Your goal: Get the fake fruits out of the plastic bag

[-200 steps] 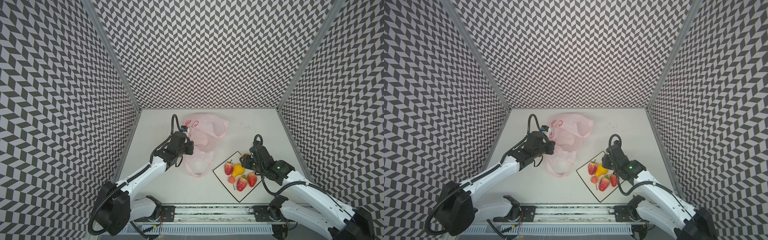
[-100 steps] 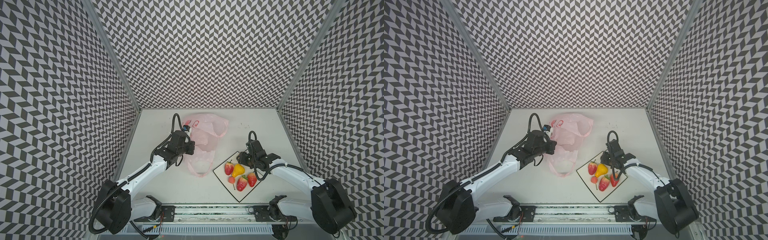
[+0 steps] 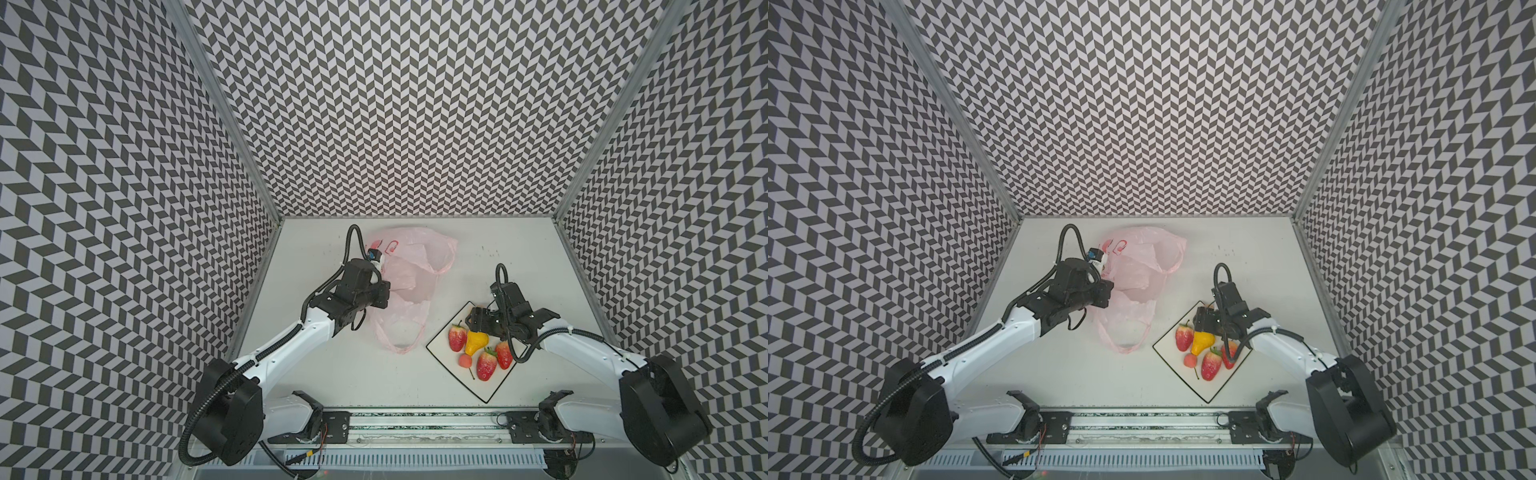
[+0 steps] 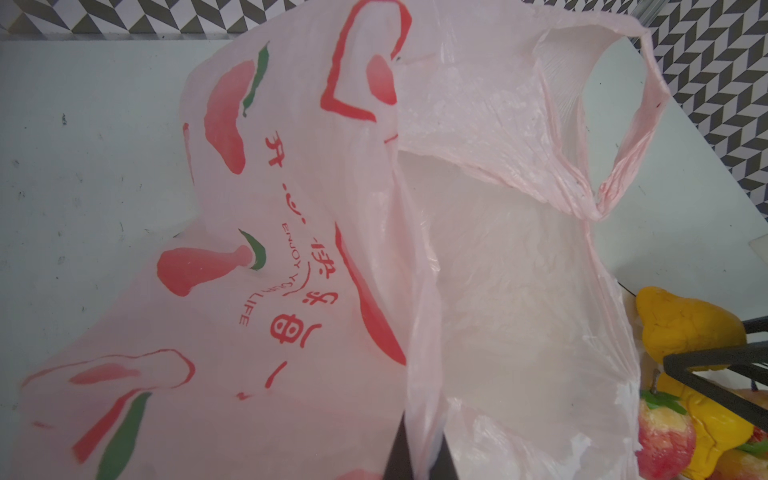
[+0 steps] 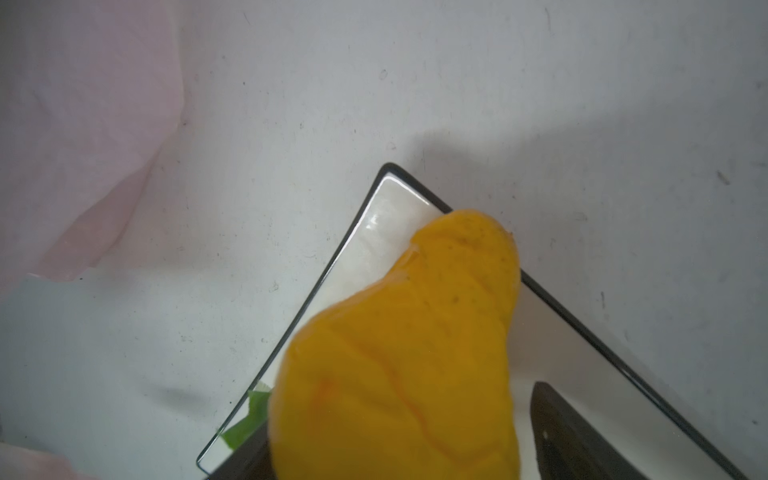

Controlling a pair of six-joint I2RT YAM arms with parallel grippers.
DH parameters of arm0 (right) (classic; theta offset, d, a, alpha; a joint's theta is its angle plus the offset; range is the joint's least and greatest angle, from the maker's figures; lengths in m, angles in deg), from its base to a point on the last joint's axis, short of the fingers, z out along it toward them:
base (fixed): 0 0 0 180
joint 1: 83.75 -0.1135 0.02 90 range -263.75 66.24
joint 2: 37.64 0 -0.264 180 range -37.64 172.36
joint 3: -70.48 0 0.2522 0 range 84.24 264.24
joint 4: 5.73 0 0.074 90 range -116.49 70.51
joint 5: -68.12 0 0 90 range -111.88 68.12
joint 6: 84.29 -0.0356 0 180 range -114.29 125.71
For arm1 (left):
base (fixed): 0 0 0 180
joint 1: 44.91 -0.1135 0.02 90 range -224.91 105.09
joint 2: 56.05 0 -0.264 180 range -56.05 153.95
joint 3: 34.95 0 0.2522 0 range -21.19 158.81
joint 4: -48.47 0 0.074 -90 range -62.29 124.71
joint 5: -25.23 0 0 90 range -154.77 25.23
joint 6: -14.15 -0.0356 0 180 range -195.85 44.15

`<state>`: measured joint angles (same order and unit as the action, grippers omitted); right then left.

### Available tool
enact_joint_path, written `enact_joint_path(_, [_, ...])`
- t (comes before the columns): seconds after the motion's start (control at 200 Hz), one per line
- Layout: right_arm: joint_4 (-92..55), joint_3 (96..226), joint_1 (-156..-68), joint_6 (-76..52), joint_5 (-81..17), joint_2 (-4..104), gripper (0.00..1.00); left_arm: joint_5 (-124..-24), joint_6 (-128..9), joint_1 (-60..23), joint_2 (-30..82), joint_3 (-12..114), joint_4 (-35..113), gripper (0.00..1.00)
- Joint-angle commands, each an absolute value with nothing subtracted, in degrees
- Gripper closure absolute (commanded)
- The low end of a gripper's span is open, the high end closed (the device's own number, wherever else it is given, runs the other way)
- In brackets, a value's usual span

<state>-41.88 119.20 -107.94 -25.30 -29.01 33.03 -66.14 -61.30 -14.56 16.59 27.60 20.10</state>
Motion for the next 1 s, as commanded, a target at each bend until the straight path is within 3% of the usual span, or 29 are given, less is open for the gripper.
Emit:
enact_joint_path(0.0, [-43.57,119.53,-107.89,-24.38,-27.26,28.68,0.12,-66.70,-61.19,-14.85,16.73,29.23,19.70,0.81])
enact_joint_path(0.235, [-44.76,121.36,-107.77,-25.12,-19.41,20.18,0.03,-67.04,-60.39,-14.85,14.60,28.38,20.80,0.24])
enact_joint_path(0.356, [-41.56,120.85,-107.48,-24.94,-9.89,14.49,0.00,-67.75,-60.21,-14.84,12.58,28.65,21.27,0.09])
enact_joint_path(0.461, [-37.37,121.68,-106.88,-23.37,-2.24,11.73,0.01,-68.76,-60.03,-14.85,9.73,29.77,21.10,0.01])
enact_joint_path(0.731, [-25.61,124.36,-99.59,-19.39,4.27,17.80,0.00,-63.25,-59.00,-14.85,-1.42,34.62,17.92,0.00])
enact_joint_path(0.997, [0.04,114.83,-89.42,-13.13,9.10,24.31,0.01,-36.66,-54.50,-17.88,-7.48,35.08,18.03,0.00])
